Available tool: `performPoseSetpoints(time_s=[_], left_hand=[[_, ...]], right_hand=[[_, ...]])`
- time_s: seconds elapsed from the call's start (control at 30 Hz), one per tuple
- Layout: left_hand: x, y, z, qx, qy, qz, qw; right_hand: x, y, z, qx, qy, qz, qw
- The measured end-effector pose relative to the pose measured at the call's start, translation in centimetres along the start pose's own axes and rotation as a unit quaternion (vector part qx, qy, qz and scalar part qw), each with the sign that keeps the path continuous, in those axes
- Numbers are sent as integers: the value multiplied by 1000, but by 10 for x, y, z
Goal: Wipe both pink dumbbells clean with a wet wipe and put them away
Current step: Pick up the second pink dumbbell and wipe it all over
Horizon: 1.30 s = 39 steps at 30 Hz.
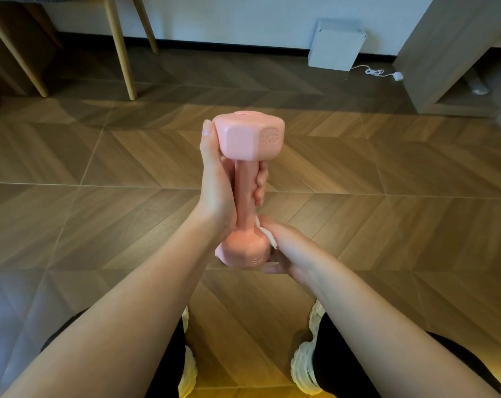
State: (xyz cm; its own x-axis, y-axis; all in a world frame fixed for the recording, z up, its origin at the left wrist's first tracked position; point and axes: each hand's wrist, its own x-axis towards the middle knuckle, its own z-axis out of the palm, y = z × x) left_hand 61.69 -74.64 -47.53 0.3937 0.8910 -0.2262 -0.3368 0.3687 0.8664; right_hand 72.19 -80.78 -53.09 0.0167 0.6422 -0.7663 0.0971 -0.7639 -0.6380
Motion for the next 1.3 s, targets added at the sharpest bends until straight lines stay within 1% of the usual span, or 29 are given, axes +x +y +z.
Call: performPoseSetpoints(time_s=[0.03, 0.1, 0.17, 0.23, 0.3, 0.37, 0.47, 0.57, 0.67, 0.73, 0.83, 0.9, 0.97, 1.03, 1.17, 1.23, 1.3], left_hand=[[0, 0, 1, -3, -4, -3, 1000], [1, -1, 1, -10, -18, -2, 1000], [0, -1, -1, -30, -34, -6, 999], [0, -2, -1, -46, -45, -8, 998], [-1, -3, 1, -45, -37, -13, 998], [0, -3, 2, -26, -8, -19, 999], [6, -6, 0, 60, 53, -9, 997], [6, -10, 1, 123, 82, -6, 989], [2, -10, 5, 148, 63, 19, 987], [1, -7, 8, 151, 43, 36, 987], [0, -5, 8, 96, 30, 38, 994], [-1, -4, 6, 45, 20, 24, 999], [-3, -4, 4, 11, -3, 16, 1000], [-4, -5, 2, -8, -32, 21, 999], [-2, -4, -3, -16, -84, 24, 996], [0, -3, -5, -19, -84, 10, 996], [3, -4, -4, 31, -43, 16, 998]], right_hand=[[-1, -1, -2, -1, -7, 1, 1000], [-8, -4, -12, 16, -52, 2, 999], [-14, -5, -20, 61, -102, 7, 993], [-15, -5, -18, 102, -124, 11, 987], [-13, -5, -12, 104, -100, 4, 990], [-9, -2, -9, 107, -64, -7, 992], [-6, 1, -12, 133, -27, -7, 991], [-3, 4, -13, 139, 11, -7, 990], [-1, 5, -3, 119, 35, 16, 992], [-1, 3, -1, 101, 37, 22, 994], [-9, -2, -10, 118, -11, 9, 993], [-14, -3, -16, 101, -40, -1, 994], [-15, -4, -15, 76, -36, 0, 996], [-15, -6, -13, 65, -29, 5, 997], [-14, -10, -21, 65, -77, 2, 995], [-13, -7, -24, 69, -72, -2, 995], [-11, -5, -22, 72, -50, -10, 996]])
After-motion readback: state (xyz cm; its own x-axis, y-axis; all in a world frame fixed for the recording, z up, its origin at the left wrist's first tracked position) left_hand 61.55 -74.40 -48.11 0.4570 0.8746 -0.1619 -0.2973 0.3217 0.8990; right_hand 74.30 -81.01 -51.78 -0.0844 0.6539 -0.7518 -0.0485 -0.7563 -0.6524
